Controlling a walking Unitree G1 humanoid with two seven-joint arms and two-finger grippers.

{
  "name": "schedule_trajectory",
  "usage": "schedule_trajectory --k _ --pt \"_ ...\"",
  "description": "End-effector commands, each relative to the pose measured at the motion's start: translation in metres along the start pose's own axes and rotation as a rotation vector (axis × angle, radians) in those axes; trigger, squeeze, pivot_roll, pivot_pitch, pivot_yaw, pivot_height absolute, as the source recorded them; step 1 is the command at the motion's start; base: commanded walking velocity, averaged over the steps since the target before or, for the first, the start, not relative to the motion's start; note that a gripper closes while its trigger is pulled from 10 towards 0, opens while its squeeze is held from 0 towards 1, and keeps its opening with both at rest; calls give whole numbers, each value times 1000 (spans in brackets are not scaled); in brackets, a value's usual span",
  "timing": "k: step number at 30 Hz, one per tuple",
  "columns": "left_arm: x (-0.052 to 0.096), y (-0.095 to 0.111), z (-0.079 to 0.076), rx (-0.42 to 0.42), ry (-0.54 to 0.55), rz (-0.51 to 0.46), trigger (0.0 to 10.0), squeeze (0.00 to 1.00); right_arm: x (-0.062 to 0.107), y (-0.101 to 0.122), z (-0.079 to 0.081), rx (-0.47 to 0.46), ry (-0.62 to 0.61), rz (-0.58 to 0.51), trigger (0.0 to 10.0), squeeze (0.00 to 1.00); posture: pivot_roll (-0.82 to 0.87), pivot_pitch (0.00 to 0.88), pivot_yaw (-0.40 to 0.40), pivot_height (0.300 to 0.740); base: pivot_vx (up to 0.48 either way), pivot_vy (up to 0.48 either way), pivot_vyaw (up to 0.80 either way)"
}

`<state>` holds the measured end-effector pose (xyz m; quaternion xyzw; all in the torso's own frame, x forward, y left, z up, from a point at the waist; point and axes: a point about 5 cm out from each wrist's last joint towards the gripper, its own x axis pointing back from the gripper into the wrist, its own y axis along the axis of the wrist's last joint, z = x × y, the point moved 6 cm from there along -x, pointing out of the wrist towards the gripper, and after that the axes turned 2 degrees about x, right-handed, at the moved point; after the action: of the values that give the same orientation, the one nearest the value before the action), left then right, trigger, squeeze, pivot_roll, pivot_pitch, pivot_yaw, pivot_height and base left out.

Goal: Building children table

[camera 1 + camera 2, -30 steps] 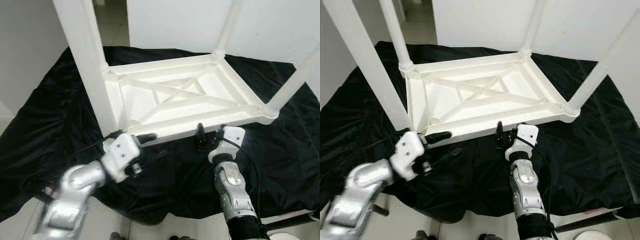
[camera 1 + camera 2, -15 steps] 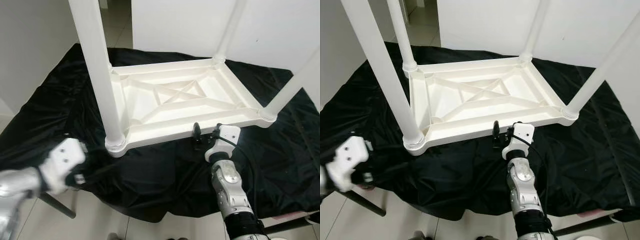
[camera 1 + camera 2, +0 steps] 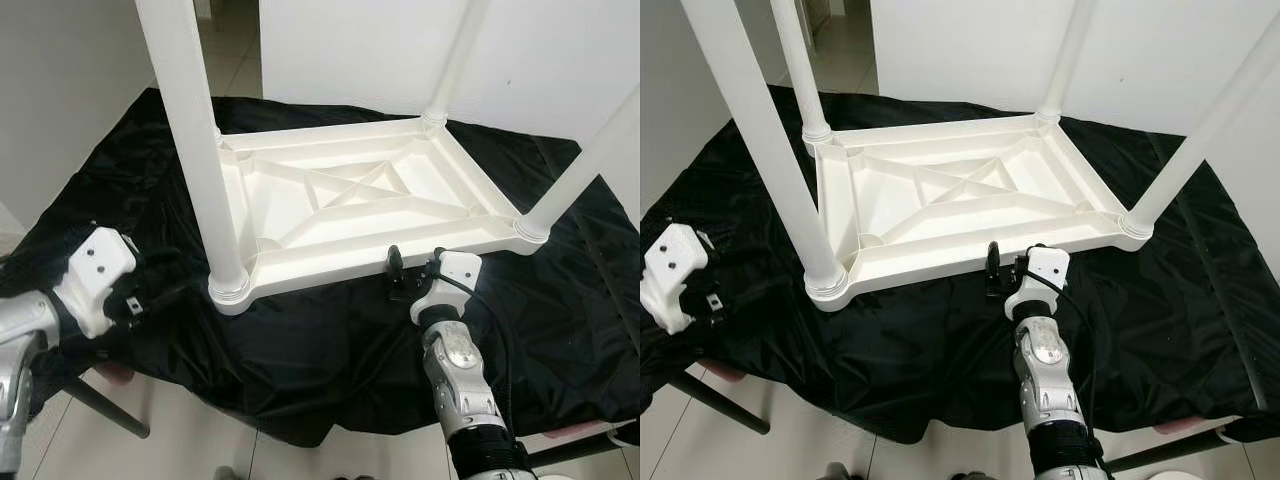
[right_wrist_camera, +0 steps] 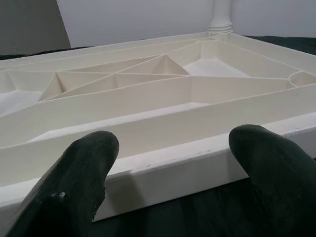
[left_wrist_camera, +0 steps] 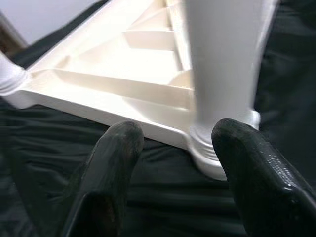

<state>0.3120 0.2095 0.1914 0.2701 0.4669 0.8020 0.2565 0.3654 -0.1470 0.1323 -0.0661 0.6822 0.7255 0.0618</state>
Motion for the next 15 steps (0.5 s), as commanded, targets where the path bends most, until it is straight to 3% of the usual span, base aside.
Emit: schedule_trajectory --k 1,7,9,10,15 --pt "10 -5 47 19 432 -3 10000 0 2 -5 -3 2 -17 13 10000 0 79 70 -38 740 0 0 0" --pt "6 -4 55 48 499 -26 10000 0 1 -7 -10 16 -63 25 10000 0 76 70 -37 740 0 0 0" --pt "1 -4 58 57 517 -24 10000 0 1 -8 -13 29 -89 26 10000 0 75 70 -35 740 0 0 0" --pt "-10 -1 62 69 541 -43 10000 0 0 -10 -18 41 -129 36 10000 0 73 72 -36 740 0 0 0" --pt "-21 3 59 74 523 -68 10000 0 0 -11 -26 58 -187 45 10000 0 67 74 -32 740 0 0 0"
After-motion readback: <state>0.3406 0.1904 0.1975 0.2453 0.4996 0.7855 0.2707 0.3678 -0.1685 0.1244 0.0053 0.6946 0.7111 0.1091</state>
